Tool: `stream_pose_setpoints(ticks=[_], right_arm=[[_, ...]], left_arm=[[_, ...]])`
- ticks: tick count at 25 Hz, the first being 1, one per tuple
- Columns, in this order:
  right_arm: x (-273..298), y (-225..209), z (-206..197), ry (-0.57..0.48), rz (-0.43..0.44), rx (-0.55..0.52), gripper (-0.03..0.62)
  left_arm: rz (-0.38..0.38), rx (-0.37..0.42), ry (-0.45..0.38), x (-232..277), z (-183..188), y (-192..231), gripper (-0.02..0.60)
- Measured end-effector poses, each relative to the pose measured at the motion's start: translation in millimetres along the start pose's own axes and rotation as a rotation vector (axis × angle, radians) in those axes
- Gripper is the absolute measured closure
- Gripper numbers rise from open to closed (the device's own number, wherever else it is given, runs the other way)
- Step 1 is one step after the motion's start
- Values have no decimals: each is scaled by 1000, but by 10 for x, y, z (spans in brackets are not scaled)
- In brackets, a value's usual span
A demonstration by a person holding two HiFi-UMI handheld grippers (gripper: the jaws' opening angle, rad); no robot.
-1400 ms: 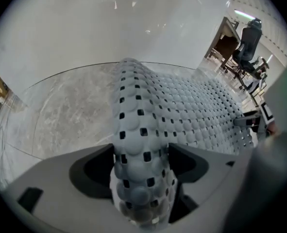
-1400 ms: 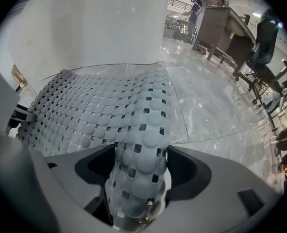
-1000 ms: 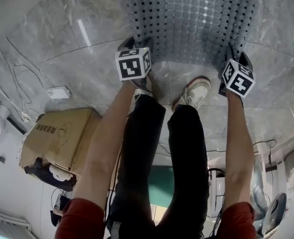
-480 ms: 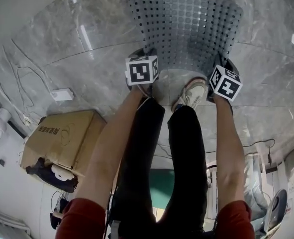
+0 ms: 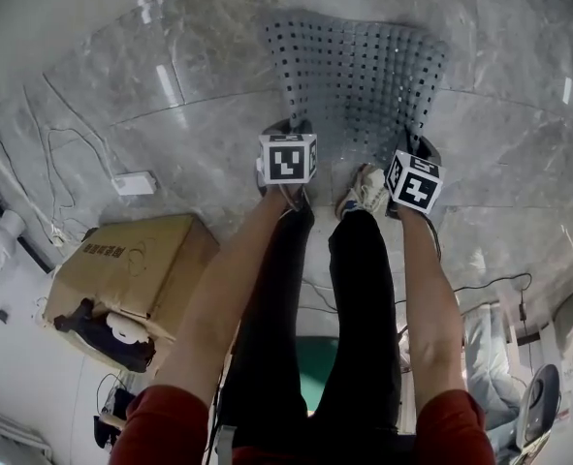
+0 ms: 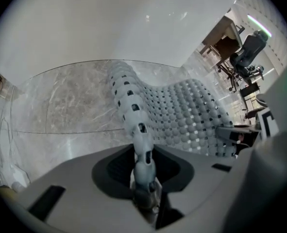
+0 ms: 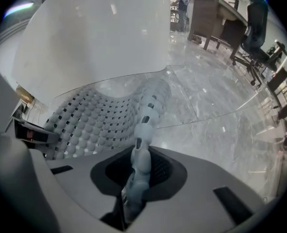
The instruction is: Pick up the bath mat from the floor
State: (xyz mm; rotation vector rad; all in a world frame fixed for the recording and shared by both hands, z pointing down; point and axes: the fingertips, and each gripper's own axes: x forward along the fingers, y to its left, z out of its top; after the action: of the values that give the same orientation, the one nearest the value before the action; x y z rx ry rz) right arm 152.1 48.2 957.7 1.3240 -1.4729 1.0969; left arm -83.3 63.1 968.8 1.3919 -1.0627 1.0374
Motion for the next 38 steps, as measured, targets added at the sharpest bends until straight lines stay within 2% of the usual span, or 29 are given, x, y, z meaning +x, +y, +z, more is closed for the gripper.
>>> stream_pose_setpoints(ticks=[5, 13, 22, 25, 33, 38], right_arm=[[-378, 127, 11, 10, 6, -22, 533], [-1114, 176, 157, 0, 2, 10, 533], [-2162, 279, 443, -25, 5, 40, 533], [-2551, 326, 578, -47, 13, 46, 534], [-3514, 399, 923, -119, 22, 78, 533], [-4047, 482, 1083, -156, 22, 58, 533]], left_arm=[[4, 14, -1, -360, -92, -153, 486], [-1, -28, -10, -1103, -93, -378, 494], [12, 39, -47, -2188, 92, -565, 494], [20, 37, -75, -2613, 189, -638, 494], [26, -29, -165, -3706, 355, -773, 494], [24, -22, -202, -4286, 379, -872, 495]])
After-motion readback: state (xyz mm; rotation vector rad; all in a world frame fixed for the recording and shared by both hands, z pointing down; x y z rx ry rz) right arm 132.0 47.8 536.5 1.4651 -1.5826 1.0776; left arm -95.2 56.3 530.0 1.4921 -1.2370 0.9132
